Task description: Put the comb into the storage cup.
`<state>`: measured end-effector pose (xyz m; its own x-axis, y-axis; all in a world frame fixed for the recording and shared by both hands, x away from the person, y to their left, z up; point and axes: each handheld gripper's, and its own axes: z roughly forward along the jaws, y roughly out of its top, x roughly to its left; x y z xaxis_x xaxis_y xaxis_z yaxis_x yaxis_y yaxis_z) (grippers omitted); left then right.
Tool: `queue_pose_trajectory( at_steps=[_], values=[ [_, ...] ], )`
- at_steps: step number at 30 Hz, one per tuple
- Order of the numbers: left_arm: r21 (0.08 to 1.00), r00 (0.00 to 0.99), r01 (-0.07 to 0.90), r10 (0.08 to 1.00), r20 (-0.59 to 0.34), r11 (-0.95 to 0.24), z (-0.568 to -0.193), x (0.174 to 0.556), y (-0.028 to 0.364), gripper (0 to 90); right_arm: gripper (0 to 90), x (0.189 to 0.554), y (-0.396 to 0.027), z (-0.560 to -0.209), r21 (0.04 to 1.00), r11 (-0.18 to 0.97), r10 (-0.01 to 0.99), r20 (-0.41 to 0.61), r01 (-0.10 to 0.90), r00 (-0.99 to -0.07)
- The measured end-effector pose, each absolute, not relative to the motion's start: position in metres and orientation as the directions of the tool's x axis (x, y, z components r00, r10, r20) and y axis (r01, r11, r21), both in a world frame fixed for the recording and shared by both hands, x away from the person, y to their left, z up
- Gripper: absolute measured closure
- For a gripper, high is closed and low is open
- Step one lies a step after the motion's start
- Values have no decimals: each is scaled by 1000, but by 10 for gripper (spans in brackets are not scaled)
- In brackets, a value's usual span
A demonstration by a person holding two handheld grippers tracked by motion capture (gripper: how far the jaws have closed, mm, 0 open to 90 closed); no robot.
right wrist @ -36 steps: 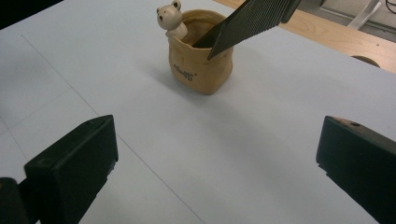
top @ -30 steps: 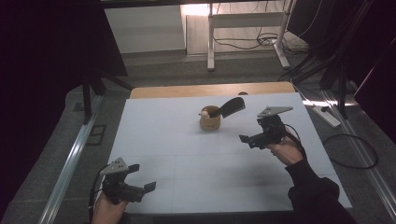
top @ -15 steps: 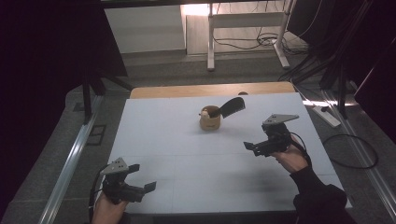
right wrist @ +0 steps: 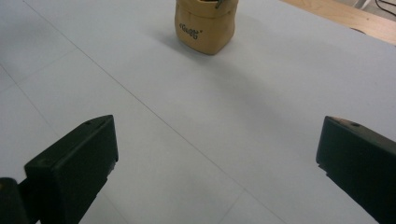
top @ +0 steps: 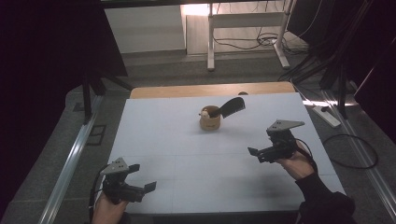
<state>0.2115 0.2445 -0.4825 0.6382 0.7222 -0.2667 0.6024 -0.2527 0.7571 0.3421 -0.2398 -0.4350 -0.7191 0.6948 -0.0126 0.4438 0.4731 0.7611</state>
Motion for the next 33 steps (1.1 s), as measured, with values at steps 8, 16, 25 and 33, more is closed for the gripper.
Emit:
queue_pose_trajectory(
  at_steps=[8, 16, 25, 33],
  values=[
    [756, 637, 604, 722, -269, -251, -483, 212, 245, 0, 0, 334, -251, -442, 754, 471, 708, -13, 457, -707],
    [756, 635, 605, 725, -267, -251, -483, 212, 244, 0, 0, 325, -260, -443, 759, 460, 716, -10, 461, -698],
    [755, 633, 606, 727, -266, -252, -483, 212, 244, 0, 0, 314, -274, -446, 754, 454, 731, -10, 475, -682],
    [754, 632, 607, 728, -266, -252, -483, 212, 244, 0, 0, 304, -285, -447, 752, 439, 743, 2, 491, -669]
  ],
)
